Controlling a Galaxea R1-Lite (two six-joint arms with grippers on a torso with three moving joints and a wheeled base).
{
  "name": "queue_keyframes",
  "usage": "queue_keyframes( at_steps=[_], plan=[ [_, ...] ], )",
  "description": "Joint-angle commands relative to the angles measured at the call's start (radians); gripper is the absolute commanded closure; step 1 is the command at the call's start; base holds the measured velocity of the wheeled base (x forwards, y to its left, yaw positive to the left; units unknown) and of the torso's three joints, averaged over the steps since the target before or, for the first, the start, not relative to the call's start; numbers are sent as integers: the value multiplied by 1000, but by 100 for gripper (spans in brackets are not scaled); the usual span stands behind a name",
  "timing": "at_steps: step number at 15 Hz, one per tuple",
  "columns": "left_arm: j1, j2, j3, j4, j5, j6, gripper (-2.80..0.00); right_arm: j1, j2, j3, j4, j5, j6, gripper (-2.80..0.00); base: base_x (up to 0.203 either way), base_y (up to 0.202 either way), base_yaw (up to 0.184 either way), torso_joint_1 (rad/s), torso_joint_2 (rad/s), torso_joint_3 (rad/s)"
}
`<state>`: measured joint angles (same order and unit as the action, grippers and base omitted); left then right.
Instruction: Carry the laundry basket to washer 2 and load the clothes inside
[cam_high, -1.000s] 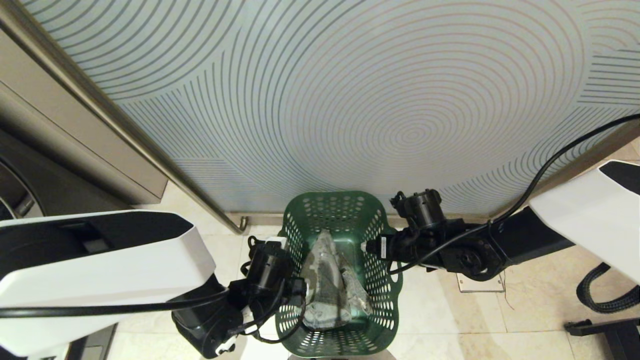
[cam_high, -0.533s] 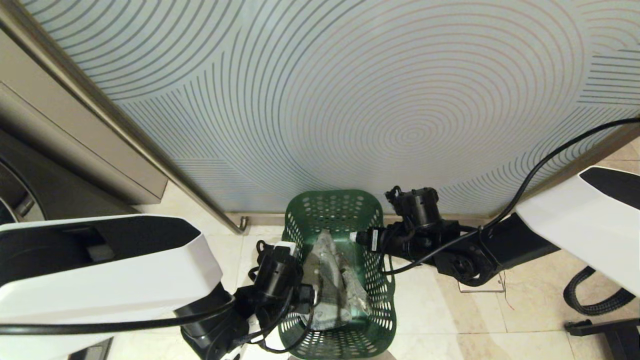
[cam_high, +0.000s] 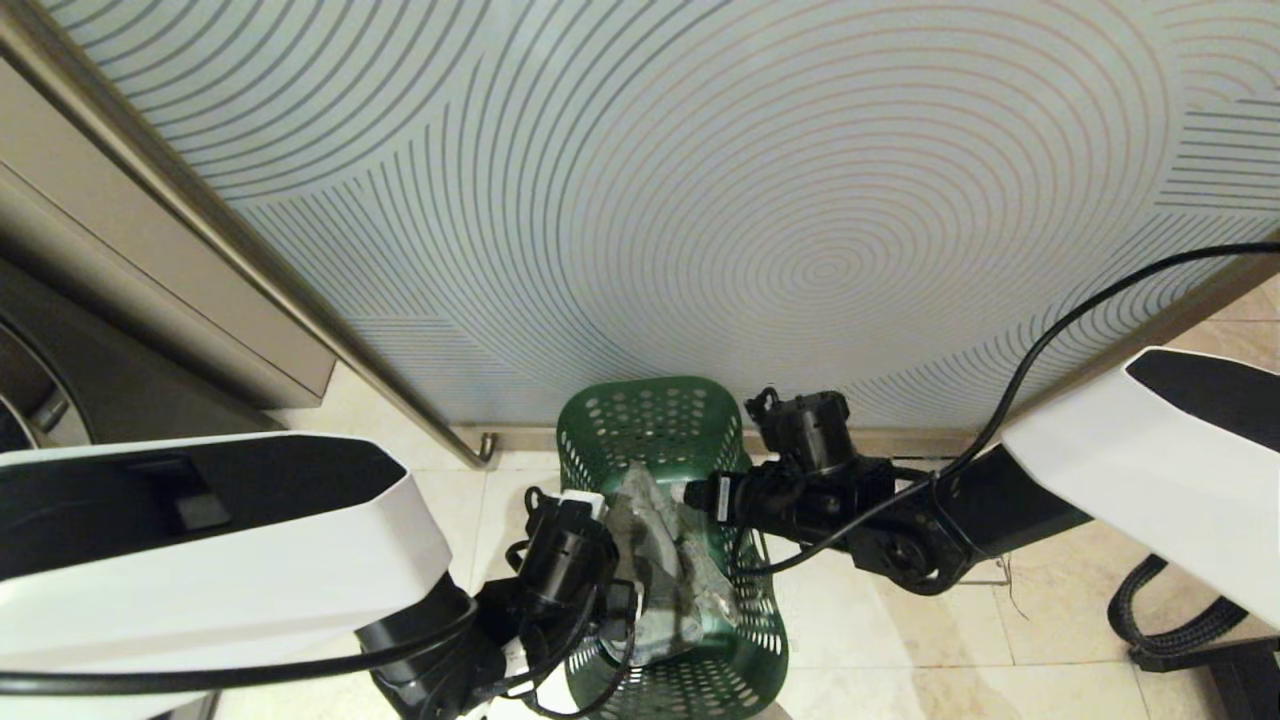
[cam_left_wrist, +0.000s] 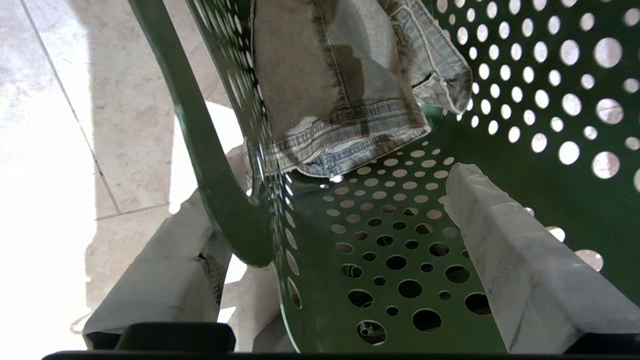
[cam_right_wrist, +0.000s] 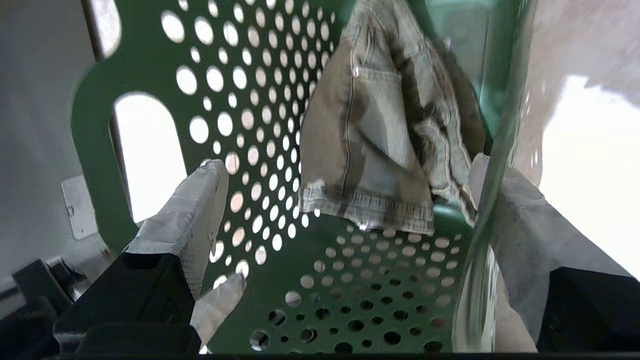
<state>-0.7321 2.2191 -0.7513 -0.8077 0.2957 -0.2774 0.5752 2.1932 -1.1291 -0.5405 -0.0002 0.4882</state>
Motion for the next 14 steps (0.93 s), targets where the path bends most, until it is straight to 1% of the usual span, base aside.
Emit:
queue_keyframes(
  at_steps=[1,4,5,7,8,10,12,13,14],
  plan=[
    [0,4,-3,-5,2,-3,-280,19,8,7,12,-1,10,-280,0,0,0,0,0,0],
    [-7,11,-5,-8,0,-5,-280,20,27,38,10,-3,23,-280,0,0,0,0,0,0],
    [-9,10,-4,-8,0,-6,-280,20,35,57,-5,-4,23,-280,0,0,0,0,0,0],
    [-19,10,-5,-7,-1,-30,-280,19,54,92,-74,-5,24,-280,0,0,0,0,0,0],
    [-27,10,-3,-7,-1,-39,-280,20,48,91,-83,-10,41,-280,0,0,0,0,0,0],
    [-53,11,-5,-11,-1,-54,-280,19,22,85,-38,-28,53,-280,0,0,0,0,0,0],
    [-62,2,-21,2,-4,-123,-280,9,16,109,-36,-43,55,-280,0,0,0,0,0,0],
    [-65,-3,-22,27,-10,-154,-280,9,10,129,-41,-52,55,-280,0,0,0,0,0,0],
    [-66,-6,-22,37,-12,-174,-280,9,6,143,-51,-54,55,-280,0,0,0,0,0,0]
  ],
)
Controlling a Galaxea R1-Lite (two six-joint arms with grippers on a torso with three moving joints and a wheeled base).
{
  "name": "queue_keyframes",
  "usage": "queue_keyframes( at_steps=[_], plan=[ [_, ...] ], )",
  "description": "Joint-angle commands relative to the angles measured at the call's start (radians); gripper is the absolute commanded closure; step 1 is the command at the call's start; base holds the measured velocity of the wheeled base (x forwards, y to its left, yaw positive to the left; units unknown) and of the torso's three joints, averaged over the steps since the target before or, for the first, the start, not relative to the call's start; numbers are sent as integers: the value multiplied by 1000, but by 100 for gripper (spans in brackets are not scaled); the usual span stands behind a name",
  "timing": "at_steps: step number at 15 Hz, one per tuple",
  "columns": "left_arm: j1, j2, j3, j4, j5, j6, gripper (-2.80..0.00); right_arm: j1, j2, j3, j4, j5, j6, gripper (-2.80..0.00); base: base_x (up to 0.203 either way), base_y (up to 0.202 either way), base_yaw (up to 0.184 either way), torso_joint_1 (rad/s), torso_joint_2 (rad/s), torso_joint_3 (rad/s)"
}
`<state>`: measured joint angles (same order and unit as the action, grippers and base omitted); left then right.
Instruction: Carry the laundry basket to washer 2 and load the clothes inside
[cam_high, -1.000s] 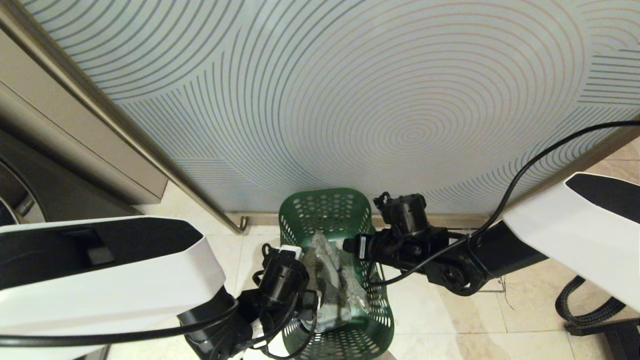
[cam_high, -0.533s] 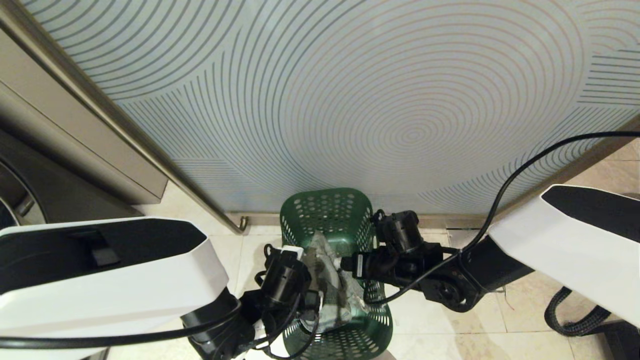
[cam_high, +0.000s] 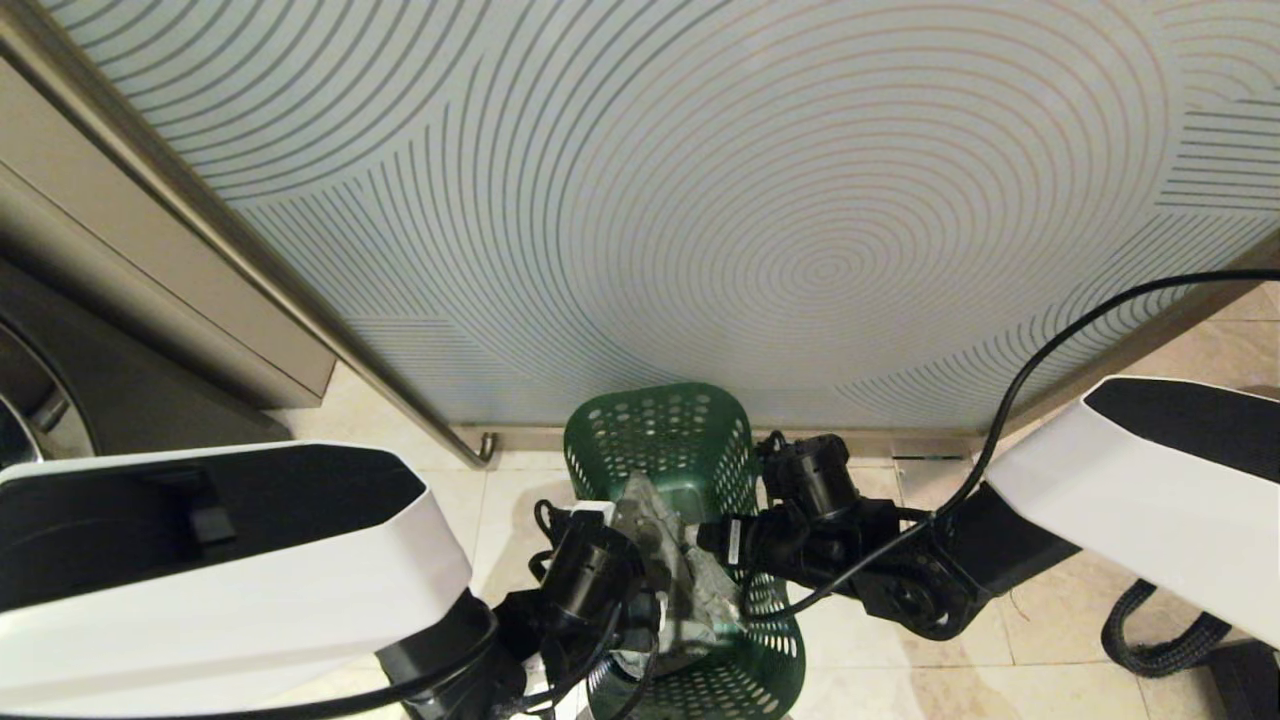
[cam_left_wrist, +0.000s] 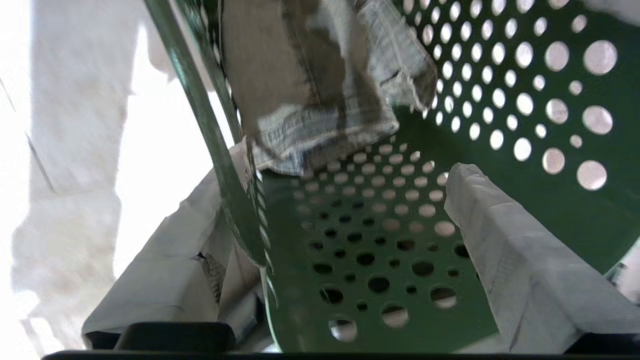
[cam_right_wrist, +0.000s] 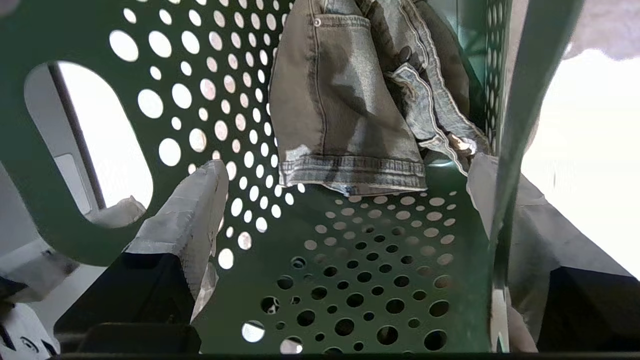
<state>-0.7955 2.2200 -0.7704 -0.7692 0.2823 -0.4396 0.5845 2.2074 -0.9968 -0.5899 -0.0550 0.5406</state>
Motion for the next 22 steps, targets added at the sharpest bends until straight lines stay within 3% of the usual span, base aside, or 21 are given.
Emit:
queue_keyframes(
  at_steps=[1,6,13,15,18,22],
  plan=[
    [-2,-11,-2,2,-7,-42,-280,0,-14,18,-11,-11,2,-280,0,0,0,0,0,0],
    [-12,-22,-9,58,-94,-144,-280,0,-3,24,-13,-97,7,-280,0,0,0,0,0,0],
    [-40,-5,-23,87,-97,-159,-280,0,12,29,-15,-129,9,-280,0,0,0,0,0,0],
    [-40,7,-52,87,-97,-188,-280,0,9,29,-15,-132,9,-280,0,0,0,0,0,0],
    [-42,24,-89,87,-77,-214,-280,2,8,35,-15,-163,9,-280,0,0,0,0,0,0],
    [-45,66,-133,82,11,-212,-280,6,-4,43,-15,-164,7,-280,0,0,0,0,0,0]
  ],
)
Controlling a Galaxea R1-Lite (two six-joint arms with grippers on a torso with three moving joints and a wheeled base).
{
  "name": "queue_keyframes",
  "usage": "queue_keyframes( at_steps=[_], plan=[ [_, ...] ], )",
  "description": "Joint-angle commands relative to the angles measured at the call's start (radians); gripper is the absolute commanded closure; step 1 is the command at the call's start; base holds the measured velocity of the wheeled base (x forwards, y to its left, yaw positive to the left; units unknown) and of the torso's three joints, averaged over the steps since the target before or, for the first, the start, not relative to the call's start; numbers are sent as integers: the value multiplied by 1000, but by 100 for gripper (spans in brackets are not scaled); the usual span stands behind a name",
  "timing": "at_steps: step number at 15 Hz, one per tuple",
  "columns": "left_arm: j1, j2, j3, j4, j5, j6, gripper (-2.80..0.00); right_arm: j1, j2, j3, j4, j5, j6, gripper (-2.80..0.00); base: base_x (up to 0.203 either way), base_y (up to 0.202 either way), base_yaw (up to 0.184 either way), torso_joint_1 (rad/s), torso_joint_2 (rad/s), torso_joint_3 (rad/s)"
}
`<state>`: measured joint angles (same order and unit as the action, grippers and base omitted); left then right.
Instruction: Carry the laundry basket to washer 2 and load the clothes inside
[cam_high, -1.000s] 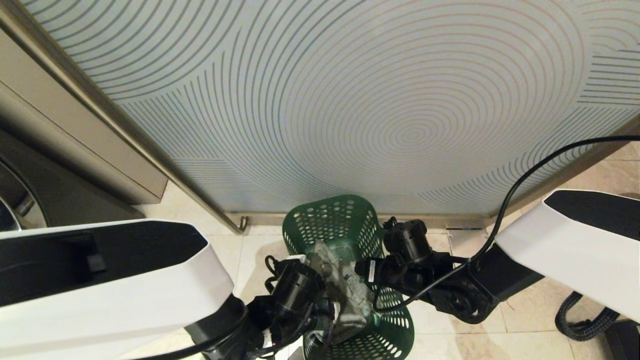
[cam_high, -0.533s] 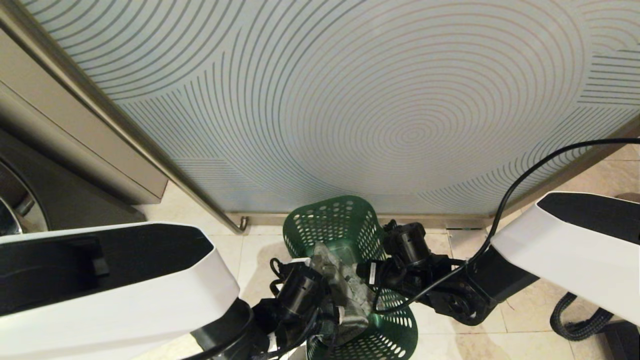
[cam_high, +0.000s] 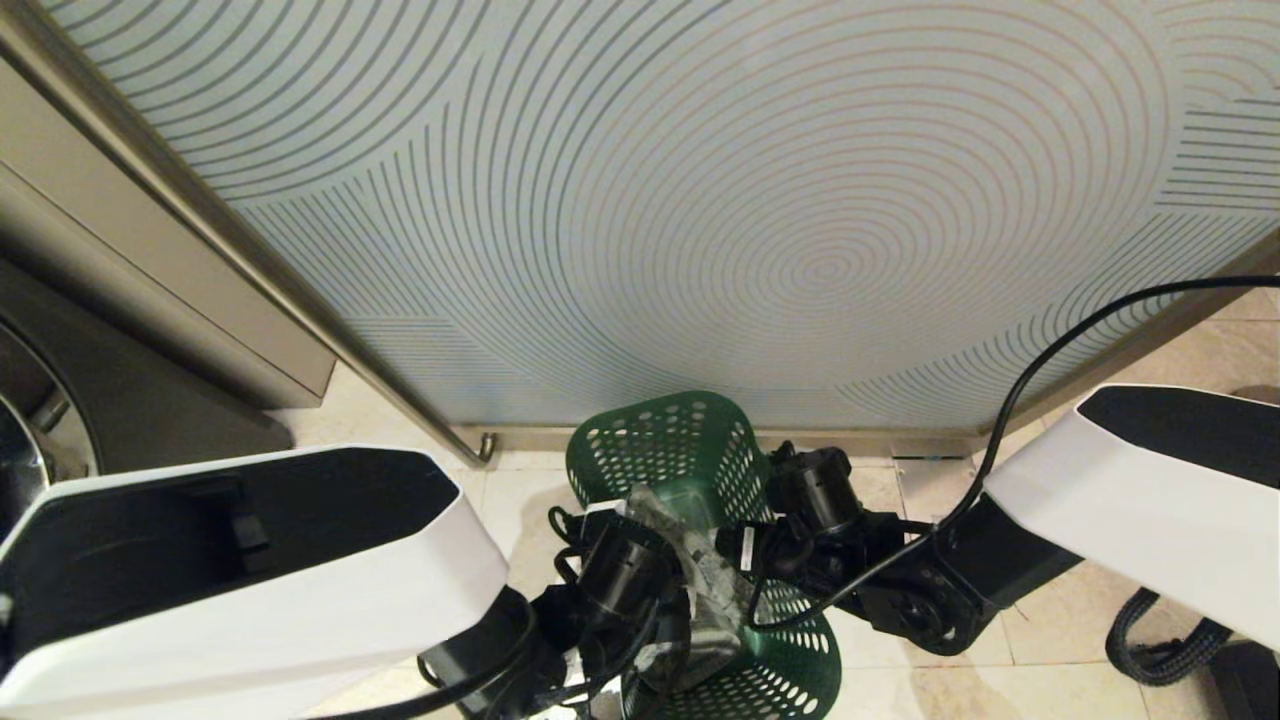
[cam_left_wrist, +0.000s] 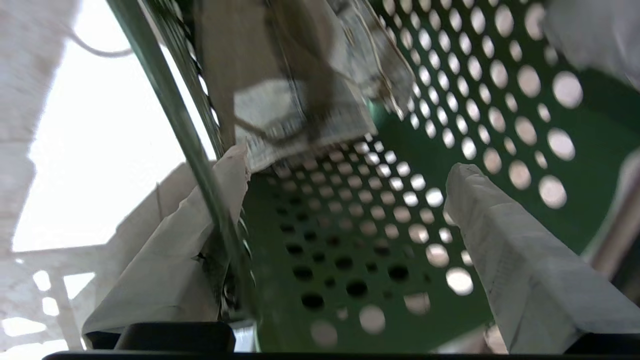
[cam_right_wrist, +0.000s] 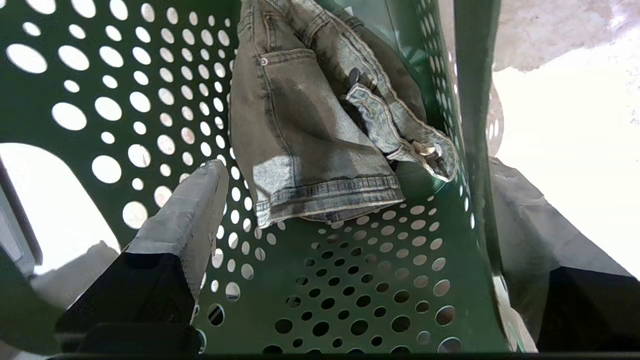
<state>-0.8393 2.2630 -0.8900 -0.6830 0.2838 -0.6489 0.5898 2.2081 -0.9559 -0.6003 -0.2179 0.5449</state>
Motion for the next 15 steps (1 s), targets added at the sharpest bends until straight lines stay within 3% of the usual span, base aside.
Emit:
queue_keyframes(
  at_steps=[1,15],
  plan=[
    [-1,30,-21,-4,17,-3,-280,2,-4,2,-4,-1,3,-280,0,0,0,0,0,0],
    [-4,36,-26,-4,22,3,-280,4,19,22,-71,-15,-2,-280,0,0,0,0,0,0]
  ],
)
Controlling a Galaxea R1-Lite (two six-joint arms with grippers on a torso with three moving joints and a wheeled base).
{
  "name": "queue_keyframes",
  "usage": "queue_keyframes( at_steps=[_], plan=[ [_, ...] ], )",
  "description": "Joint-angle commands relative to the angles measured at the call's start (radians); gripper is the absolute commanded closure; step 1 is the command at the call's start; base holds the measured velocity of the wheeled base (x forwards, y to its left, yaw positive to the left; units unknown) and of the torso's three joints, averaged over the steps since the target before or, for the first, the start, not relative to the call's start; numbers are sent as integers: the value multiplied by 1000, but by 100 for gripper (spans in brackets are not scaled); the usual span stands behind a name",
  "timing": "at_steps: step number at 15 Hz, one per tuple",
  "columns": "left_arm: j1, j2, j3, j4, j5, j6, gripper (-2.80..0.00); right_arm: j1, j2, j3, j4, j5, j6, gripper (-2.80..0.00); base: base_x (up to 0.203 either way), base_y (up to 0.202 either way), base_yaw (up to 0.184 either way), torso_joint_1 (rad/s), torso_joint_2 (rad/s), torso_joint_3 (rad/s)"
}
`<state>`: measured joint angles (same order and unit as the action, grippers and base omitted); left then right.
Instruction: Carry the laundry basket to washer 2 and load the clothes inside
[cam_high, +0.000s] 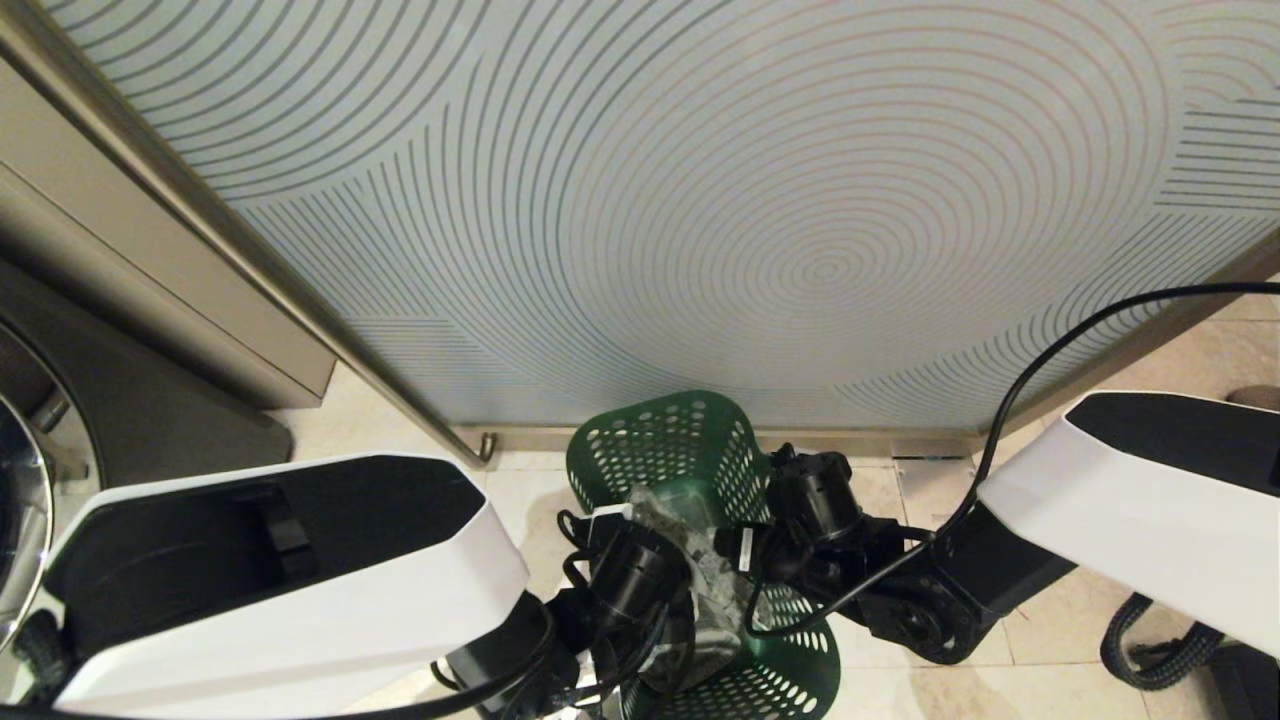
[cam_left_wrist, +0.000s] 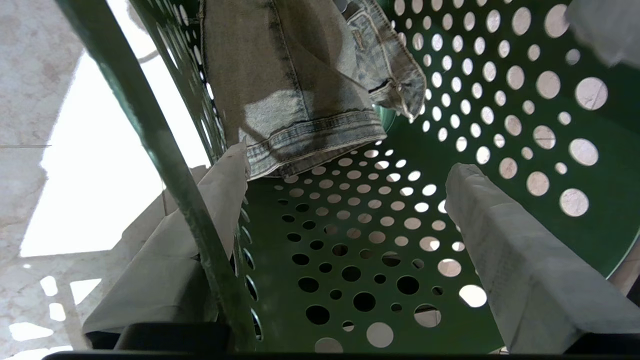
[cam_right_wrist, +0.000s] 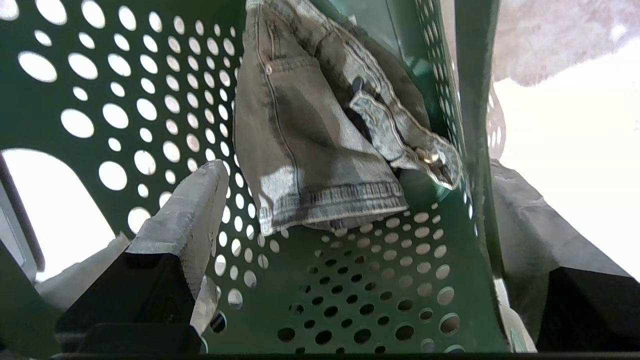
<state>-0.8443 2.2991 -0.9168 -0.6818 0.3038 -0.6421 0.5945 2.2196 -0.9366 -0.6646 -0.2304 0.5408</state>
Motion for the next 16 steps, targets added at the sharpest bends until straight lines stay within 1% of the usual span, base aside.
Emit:
queue_keyframes(
  at_steps=[1,3,12,13,16],
  plan=[
    [1,0,-1,-5,3,-4,-280,-1,8,3,-8,-3,2,-280,0,0,0,0,0,0],
    [1,2,-1,-5,15,-4,-280,-1,8,10,-9,-4,2,-280,0,0,0,0,0,0],
    [-1,2,-2,-7,21,-4,-280,-1,8,12,-13,-4,8,-280,0,0,0,0,0,0],
    [-1,7,-2,-7,31,-4,0,0,8,11,-13,-4,7,0,0,0,0,0,0,0],
    [-4,8,-4,-7,37,-4,0,-1,8,12,-13,-3,7,0,0,0,0,0,0,0]
  ],
)
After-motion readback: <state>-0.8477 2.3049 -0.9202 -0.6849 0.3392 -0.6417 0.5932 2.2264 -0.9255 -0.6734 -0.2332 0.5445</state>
